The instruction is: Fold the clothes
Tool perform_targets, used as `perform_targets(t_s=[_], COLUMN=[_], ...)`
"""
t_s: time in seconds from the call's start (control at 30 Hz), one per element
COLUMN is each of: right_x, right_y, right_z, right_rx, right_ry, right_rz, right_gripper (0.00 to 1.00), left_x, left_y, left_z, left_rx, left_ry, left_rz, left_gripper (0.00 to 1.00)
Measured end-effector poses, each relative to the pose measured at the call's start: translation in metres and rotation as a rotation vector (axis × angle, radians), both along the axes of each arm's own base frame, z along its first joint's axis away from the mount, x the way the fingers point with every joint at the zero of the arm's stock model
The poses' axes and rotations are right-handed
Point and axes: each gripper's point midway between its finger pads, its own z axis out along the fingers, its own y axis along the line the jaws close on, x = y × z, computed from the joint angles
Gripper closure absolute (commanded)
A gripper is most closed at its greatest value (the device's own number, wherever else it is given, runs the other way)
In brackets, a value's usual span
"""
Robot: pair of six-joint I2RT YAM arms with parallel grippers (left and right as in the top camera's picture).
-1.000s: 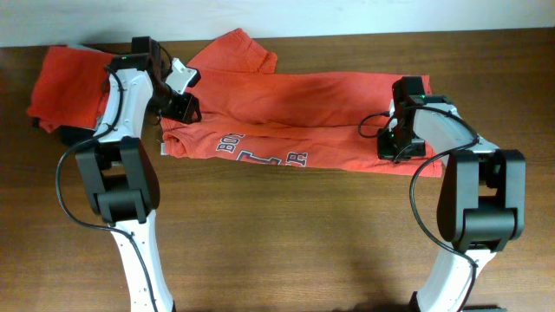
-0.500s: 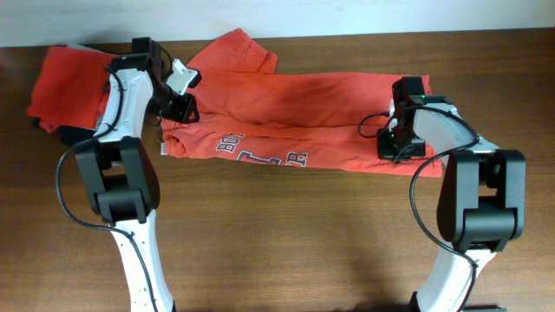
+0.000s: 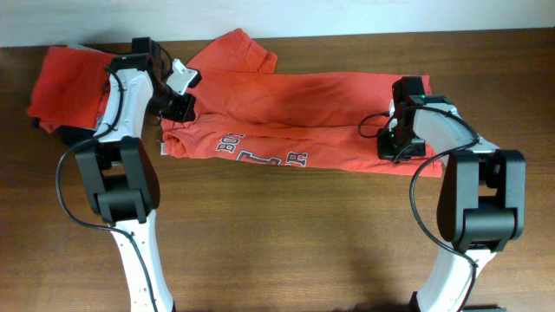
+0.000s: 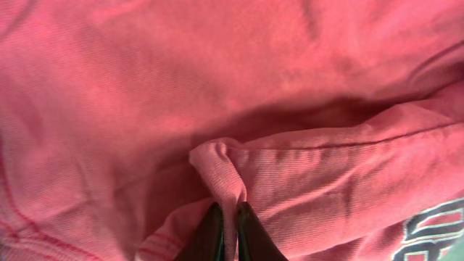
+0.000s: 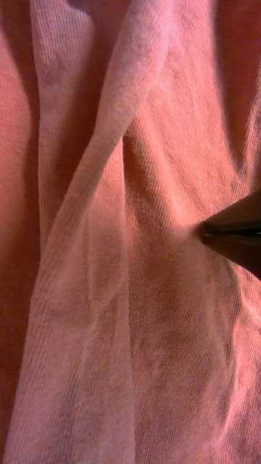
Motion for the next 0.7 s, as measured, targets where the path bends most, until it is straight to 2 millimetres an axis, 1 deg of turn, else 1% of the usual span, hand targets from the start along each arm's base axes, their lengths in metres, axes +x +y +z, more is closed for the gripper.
perform_targets(t_s=[0.13,0.27,0.4,0.5,0.57,0.6,0.63,0.67,0.7], right_x=[0.000,0.000,0.000,0.000,0.000,0.000,0.000,0.000,0.000], right_y=[0.000,0.000,0.000,0.000,0.000,0.000,0.000,0.000,0.000], right_z=[0.000,0.000,0.000,0.000,0.000,0.000,0.000,0.000,0.000], right_rx=[0.000,0.000,0.000,0.000,0.000,0.000,0.000,0.000,0.000], right_ry=[0.000,0.000,0.000,0.000,0.000,0.000,0.000,0.000,0.000], right_rz=[0.000,0.000,0.000,0.000,0.000,0.000,0.000,0.000,0.000], right_gripper=[0.96,0.96,0.96,0.96,0.96,0.96,0.96,0.96,0.96], left_x=[0.011,0.032,0.051,0.059,0.060,0.061,0.061,0.062,0.062], left_y=[0.008,0.019,0.023,0.024,0.024,0.025,0.025,0.025,0.026], left_z=[0.000,0.002,0.008,0.011,0.011,0.012,0.012,0.012,0.012], left_rx=[0.043,0.085,0.080,0.069,0.063,0.062,0.062,0.064,0.064], left_ry=[-0.039,-0.104,-0.166,-0.189,-0.191,-0.191,-0.192,-0.193,-0.193], left_rz=[0.027,0.118,0.214,0.261,0.282,0.288,0.293,0.298,0.303], left_gripper=[0.96,0.97,0.97,0.97,0.96,0.90,0.78,0.59,0.45])
